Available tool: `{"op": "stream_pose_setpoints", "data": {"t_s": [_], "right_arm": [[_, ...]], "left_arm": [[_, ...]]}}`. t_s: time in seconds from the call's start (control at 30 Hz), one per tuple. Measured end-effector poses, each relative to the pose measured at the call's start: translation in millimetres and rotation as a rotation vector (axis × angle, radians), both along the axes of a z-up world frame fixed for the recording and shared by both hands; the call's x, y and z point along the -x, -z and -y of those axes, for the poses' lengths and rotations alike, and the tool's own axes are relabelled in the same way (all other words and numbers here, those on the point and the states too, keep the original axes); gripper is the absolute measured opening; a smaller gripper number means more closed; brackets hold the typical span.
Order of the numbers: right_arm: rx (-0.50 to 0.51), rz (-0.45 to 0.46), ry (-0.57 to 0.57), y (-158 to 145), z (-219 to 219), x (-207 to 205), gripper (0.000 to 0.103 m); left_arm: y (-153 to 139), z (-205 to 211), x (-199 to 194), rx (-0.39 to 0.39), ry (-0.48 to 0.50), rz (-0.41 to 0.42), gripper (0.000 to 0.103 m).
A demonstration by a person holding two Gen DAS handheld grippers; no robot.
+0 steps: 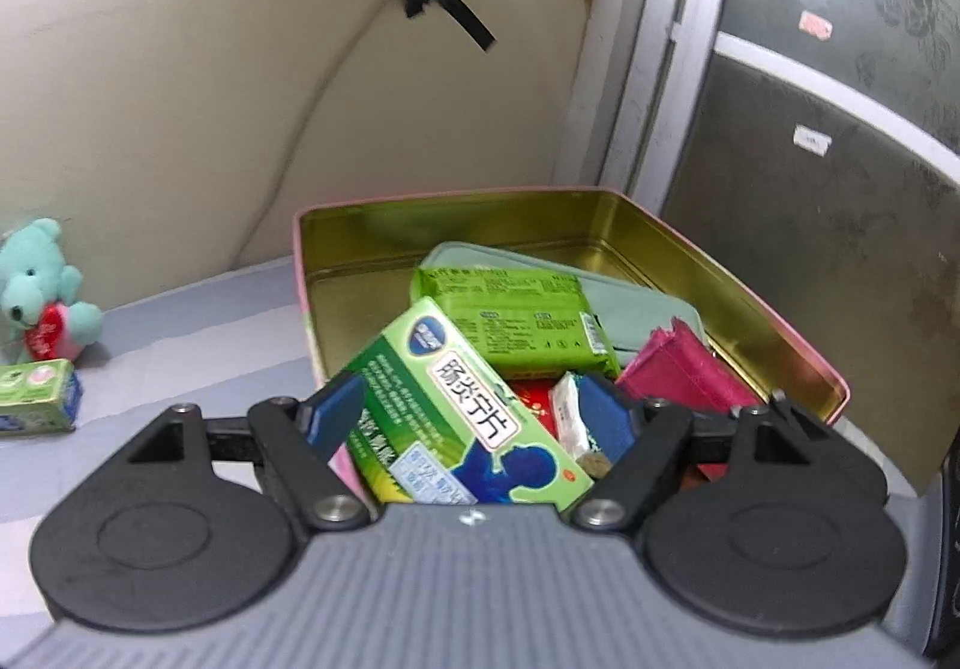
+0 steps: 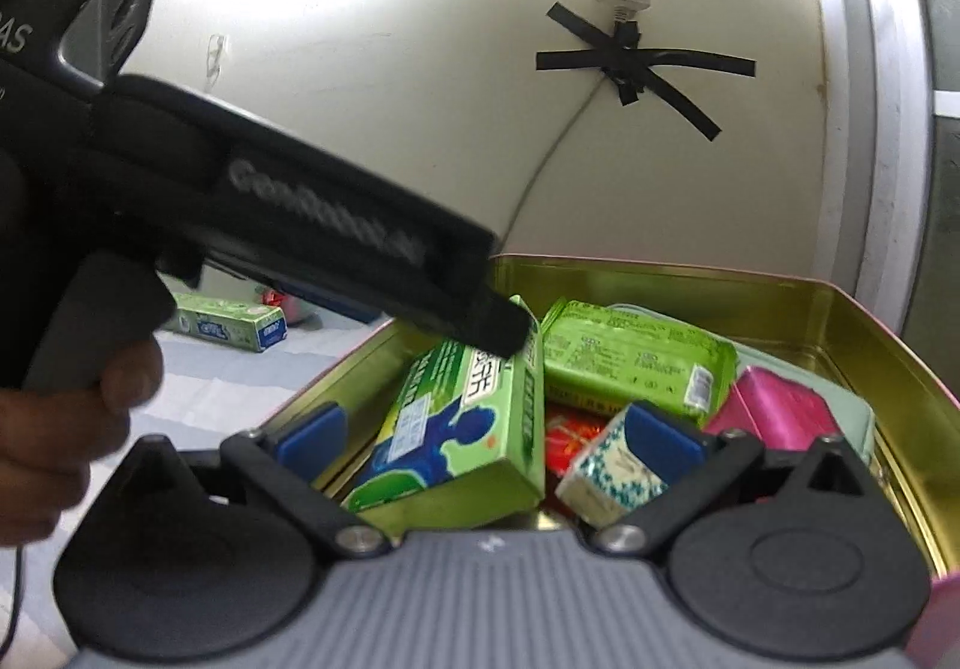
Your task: Organize objects
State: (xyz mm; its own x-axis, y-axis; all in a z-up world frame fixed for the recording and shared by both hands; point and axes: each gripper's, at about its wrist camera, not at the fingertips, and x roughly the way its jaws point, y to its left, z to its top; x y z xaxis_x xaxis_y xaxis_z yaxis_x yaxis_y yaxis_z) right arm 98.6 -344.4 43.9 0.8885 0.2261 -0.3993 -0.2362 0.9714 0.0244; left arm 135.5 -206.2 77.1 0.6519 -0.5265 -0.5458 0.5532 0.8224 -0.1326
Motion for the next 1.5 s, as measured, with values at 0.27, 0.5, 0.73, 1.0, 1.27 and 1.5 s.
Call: {"op": "stream_pose_setpoints", "data": {"t_s": [0.27, 0.5, 0.73, 1.0, 1.27, 1.5], "right_arm": [[-0.083, 0.026, 0.046, -12, 7, 43, 0.103], [-0.095, 0.042, 0.045, -24, 1, 59, 0.103], [-0.129, 0.050, 0.018, -34, -26, 61, 0.103], [-0.084, 0.015, -0.111, -26, -87, 55, 0.102], [0.002, -0.066, -0.202, 1, -142, 43, 0.102], [0.034, -0.123, -0.226, 16, -159, 35, 0.102]], "left_arm": [[-11, -25, 32, -0.030, -0.088, 0.053, 0.080], [-2, -63, 45, -0.054, -0.177, 0.034, 0.081], [19, -108, 42, -0.115, -0.302, 0.004, 0.081], [40, -164, 31, -0.141, -0.429, -0.034, 0.081], [59, -209, 19, -0.141, -0.533, -0.073, 0.082], [69, -225, 14, -0.135, -0.572, -0.065, 0.085]]}}
